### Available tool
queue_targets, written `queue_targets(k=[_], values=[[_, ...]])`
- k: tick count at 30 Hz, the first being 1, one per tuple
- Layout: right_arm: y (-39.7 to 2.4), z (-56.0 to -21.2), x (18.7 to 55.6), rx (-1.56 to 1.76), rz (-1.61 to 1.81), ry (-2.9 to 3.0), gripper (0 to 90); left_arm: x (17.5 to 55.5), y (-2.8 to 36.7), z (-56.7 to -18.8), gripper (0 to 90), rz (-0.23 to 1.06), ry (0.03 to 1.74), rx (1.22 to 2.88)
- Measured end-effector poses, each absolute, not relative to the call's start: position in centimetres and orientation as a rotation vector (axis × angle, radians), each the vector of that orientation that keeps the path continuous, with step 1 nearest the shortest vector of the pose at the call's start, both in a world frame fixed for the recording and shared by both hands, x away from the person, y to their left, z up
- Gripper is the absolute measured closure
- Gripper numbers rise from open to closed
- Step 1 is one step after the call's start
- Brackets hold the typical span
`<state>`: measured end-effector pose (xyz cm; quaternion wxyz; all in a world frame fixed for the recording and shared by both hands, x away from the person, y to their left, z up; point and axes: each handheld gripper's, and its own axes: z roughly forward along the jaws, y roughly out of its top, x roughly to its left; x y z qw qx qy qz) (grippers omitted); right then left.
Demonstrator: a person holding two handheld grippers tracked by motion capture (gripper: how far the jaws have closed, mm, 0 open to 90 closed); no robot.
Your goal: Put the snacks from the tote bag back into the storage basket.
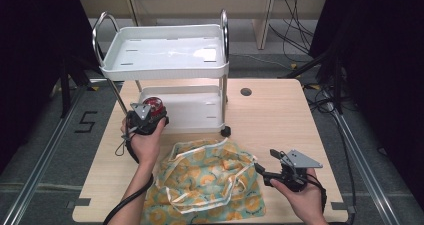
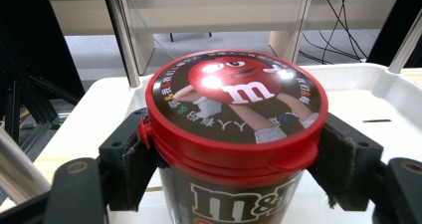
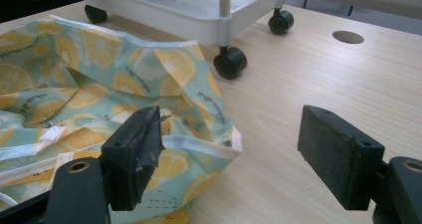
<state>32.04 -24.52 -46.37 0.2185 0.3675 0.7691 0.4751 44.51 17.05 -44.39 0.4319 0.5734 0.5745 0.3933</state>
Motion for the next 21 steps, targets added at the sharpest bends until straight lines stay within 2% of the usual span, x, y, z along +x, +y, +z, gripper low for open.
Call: queue_targets(k=[21], values=[[-24.46, -46.33, 31.94, 1.034, 1.316, 2.131, 26.4, 45.04, 16.9, -44.98, 25.3, 0.994, 1.438, 1.464]])
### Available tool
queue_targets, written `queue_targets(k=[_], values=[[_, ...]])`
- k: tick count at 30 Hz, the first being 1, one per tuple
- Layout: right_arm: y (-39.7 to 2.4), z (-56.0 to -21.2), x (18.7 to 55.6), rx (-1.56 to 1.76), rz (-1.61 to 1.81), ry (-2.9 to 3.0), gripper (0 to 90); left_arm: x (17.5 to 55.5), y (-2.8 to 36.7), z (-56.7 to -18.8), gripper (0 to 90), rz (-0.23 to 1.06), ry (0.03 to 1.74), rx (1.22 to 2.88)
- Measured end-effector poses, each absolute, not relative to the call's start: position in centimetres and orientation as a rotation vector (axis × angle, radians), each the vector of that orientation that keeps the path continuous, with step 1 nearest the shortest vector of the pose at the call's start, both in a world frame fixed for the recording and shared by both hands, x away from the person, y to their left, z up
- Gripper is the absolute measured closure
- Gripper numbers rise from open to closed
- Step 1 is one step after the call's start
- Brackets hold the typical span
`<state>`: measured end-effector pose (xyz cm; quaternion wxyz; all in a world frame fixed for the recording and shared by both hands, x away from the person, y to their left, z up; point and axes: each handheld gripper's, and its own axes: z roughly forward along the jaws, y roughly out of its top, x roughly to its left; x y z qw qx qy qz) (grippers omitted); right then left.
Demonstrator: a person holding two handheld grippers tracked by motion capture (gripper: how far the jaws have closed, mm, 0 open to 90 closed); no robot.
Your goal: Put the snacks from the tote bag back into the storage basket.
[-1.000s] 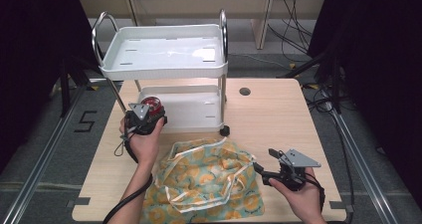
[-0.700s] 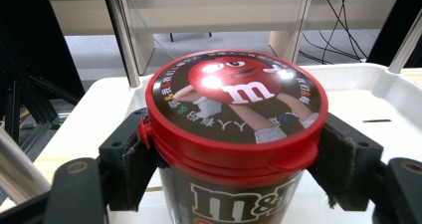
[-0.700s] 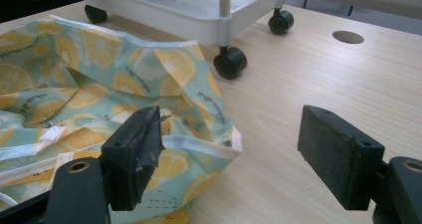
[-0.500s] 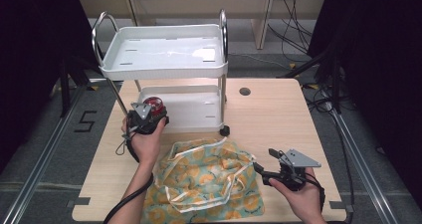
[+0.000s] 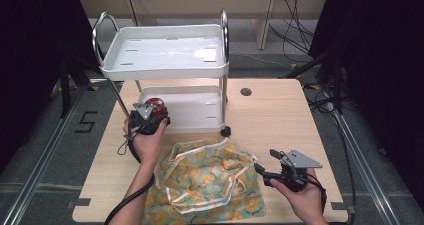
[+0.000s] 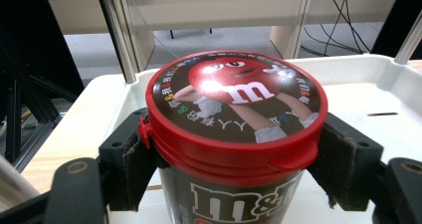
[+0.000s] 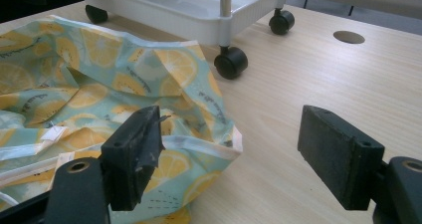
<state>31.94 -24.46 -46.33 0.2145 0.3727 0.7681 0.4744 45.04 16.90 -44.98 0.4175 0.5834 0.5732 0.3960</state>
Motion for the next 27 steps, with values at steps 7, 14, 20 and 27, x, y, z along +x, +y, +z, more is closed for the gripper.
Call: queue_targets(k=[7, 14, 20, 27], values=[[-24.5, -46.4, 32.0, 1.023, 1.317, 2.13, 26.4, 45.2, 16.9, -45.2, 25.3, 0.996, 1.444, 1.481], [-24.4, -46.4, 32.0, 1.033, 1.327, 2.127, 26.4, 45.4, 16.9, -45.4, 25.2, 0.991, 1.449, 1.483], [-24.4, -46.4, 32.0, 1.029, 1.323, 2.124, 26.4, 45.5, 16.8, -45.6, 25.2, 0.97, 1.455, 1.457], [-24.4, -46.4, 31.9, 1.036, 1.322, 2.128, 26.4, 45.6, 16.7, -46.1, 25.1, 0.967, 1.455, 1.485]])
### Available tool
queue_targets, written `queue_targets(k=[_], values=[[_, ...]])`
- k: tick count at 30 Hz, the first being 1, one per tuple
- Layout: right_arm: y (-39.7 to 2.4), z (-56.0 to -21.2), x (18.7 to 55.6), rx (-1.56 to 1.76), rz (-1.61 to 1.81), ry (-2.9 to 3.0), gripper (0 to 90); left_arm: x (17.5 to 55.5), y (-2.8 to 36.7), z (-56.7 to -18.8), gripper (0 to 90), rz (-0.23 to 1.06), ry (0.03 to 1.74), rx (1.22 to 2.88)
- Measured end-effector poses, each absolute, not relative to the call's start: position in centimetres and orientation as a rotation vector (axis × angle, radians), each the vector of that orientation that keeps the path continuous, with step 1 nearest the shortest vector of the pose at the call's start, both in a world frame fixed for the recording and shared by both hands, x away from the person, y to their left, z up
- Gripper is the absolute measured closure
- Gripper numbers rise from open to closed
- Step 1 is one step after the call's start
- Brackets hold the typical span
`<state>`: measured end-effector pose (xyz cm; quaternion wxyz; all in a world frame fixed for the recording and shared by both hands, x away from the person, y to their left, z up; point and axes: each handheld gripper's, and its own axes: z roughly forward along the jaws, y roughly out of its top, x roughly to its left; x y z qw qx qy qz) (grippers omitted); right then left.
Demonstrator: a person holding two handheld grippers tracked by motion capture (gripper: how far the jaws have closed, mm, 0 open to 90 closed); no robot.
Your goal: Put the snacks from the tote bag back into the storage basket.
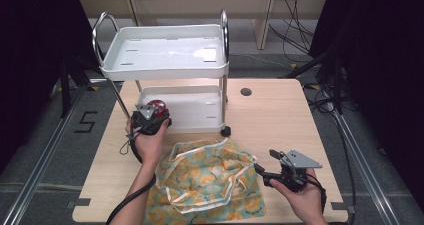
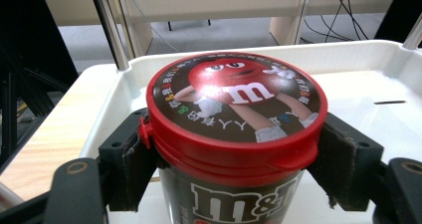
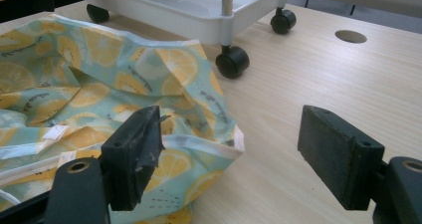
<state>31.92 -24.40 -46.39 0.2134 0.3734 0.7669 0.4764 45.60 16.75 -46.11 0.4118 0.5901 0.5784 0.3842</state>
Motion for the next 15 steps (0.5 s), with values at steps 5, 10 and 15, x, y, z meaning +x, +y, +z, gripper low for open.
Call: queue_targets(k=[5, 10, 15], values=[[-24.37, -46.41, 31.89, 1.041, 1.318, 2.125, 26.4, 45.64, 16.82, -46.28, 25.1, 0.971, 1.462, 1.505], [-24.44, -46.49, 32.04, 1.019, 1.319, 2.129, 26.2, 45.7, 16.7, -46.49, 25.1, 0.969, 1.468, 1.513], [-24.33, -46.4, 31.83, 1.055, 1.32, 2.127, 26.3, 45.78, 16.59, -46.79, 25.0, 0.96, 1.479, 1.496]])
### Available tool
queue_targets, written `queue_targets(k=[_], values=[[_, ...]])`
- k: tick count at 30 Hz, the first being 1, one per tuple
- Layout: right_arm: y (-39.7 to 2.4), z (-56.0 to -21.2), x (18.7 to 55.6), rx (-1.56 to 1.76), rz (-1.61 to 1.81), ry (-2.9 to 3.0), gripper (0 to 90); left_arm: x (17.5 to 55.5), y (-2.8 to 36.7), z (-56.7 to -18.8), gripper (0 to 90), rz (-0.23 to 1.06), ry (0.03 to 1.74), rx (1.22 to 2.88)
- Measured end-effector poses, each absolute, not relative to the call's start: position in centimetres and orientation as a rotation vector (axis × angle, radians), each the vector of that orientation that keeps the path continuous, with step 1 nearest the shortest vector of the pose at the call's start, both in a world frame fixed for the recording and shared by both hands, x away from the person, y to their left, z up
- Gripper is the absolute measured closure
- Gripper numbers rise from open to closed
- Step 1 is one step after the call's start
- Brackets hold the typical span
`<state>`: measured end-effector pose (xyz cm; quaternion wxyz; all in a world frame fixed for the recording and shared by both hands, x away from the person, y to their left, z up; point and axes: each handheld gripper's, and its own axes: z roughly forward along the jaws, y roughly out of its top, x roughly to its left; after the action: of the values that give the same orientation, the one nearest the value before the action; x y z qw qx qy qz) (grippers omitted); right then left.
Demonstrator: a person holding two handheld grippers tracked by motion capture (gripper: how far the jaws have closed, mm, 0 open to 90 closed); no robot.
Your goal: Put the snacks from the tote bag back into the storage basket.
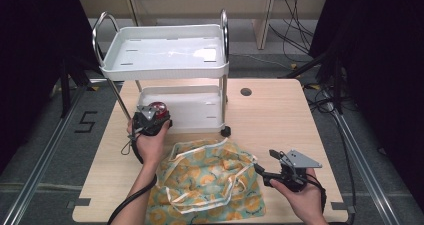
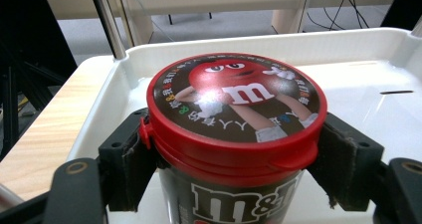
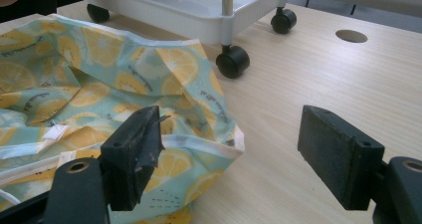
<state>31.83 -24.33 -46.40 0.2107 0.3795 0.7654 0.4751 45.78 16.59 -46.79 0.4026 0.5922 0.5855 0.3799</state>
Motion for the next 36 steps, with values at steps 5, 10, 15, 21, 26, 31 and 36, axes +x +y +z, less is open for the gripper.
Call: queue_targets(k=[5, 10, 15, 21, 26, 31, 36], values=[[-24.41, -46.4, 31.94, 1.029, 1.313, 2.127, 26.2, 45.84, 16.52, -47.03, 25.0, 0.947, 1.494, 1.502], [-24.39, -46.49, 32.03, 1.024, 1.324, 2.132, 26.2, 45.89, 16.78, -47.1, 25.0, 0.959, 1.501, 1.538], [-24.42, -46.46, 32.06, 1.011, 1.317, 2.132, 26.2, 46.0, 16.83, -47.29, 24.9, 0.954, 1.5, 1.535], [-24.44, -46.46, 32.08, 1.008, 1.315, 2.126, 26.2, 46.08, 16.9, -47.48, 24.8, 0.944, 1.502, 1.54], [-24.35, -46.45, 31.95, 1.034, 1.32, 2.139, 26.1, 46.17, 16.75, -47.55, 24.5, 0.922, 1.498, 1.523], [-24.37, -46.42, 31.93, 1.034, 1.319, 2.137, 26.1, 46.22, 16.96, -47.67, 23.2, 0.888, 1.502, 1.534], [-24.31, -46.46, 31.94, 1.031, 1.318, 2.137, 26.0, 45.87, 17.39, -47.66, 20.3, 0.904, 1.504, 1.549]])
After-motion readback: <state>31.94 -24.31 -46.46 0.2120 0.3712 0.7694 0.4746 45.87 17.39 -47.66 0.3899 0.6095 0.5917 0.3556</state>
